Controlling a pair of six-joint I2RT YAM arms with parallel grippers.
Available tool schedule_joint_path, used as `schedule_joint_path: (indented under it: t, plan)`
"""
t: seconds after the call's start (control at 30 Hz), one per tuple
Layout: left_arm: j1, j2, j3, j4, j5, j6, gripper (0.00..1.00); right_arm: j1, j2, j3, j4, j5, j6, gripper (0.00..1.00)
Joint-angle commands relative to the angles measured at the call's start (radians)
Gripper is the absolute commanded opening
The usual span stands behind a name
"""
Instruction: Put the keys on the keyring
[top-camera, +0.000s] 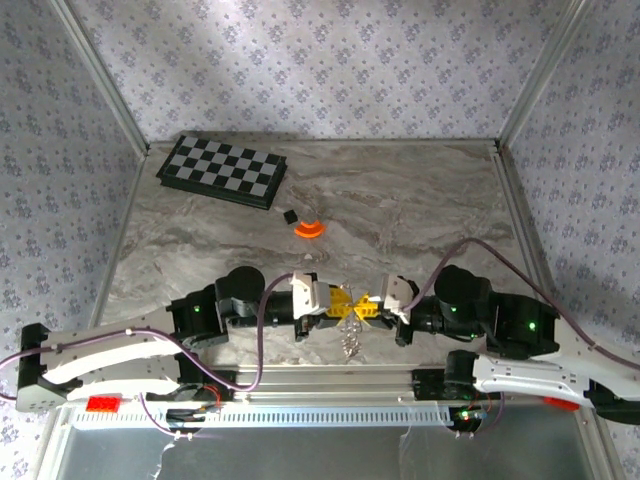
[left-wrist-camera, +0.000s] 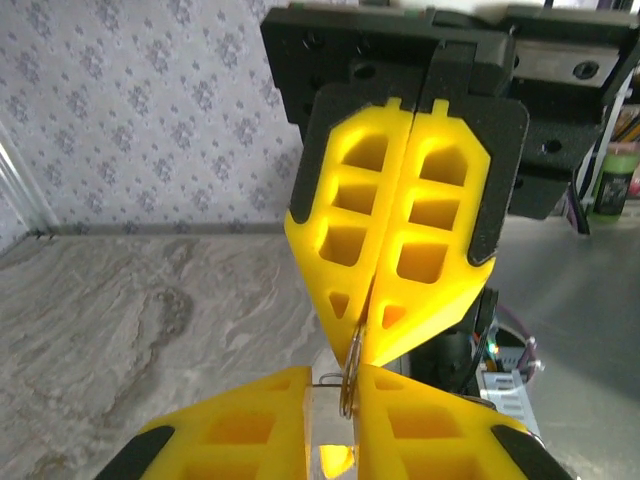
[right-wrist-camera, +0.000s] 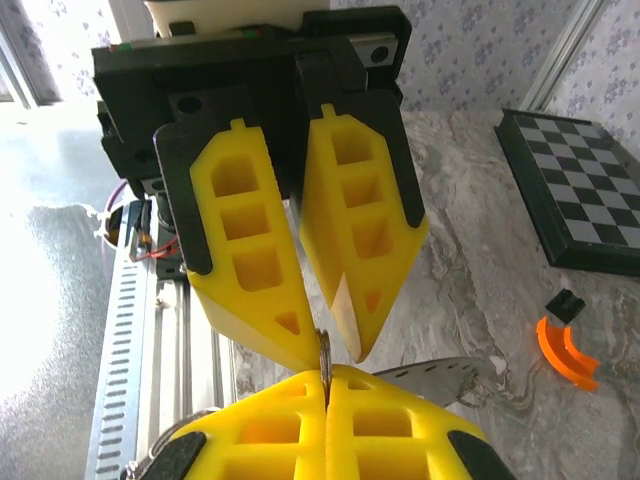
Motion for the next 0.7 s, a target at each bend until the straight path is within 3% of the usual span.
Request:
schedule_joint_path:
  t: [0.0,0.23,0.37,0.6,0.67]
  plan:
    - [-0.001,0.003,0.05,-0.096,-0.034,0.053,0.16,-0.001,0.015,0.048,-0.031,-0.003,-0.031,0.0]
    - [-0.001,0.004,0.056,-0.095,-0.03,0.061,0.14,0.0,0.069,0.068,-0.04,-0.01,-0.044,0.0]
    - [0.0,0.0,0.055,-0.084,0.0,0.052,0.0,0.0,0.086,0.076,-0.041,-0.009,-0.048,0.0]
    - [-0.001,-0.044,0.022,-0.007,0.022,0.023,0.0,0.0,0.061,0.057,0.0,-0.011,-0.024,0.0]
    - [-0.001,-0.057,0.017,0.011,0.03,0.021,0.0,0.0,0.038,0.033,0.04,-0.02,-0.008,0.04]
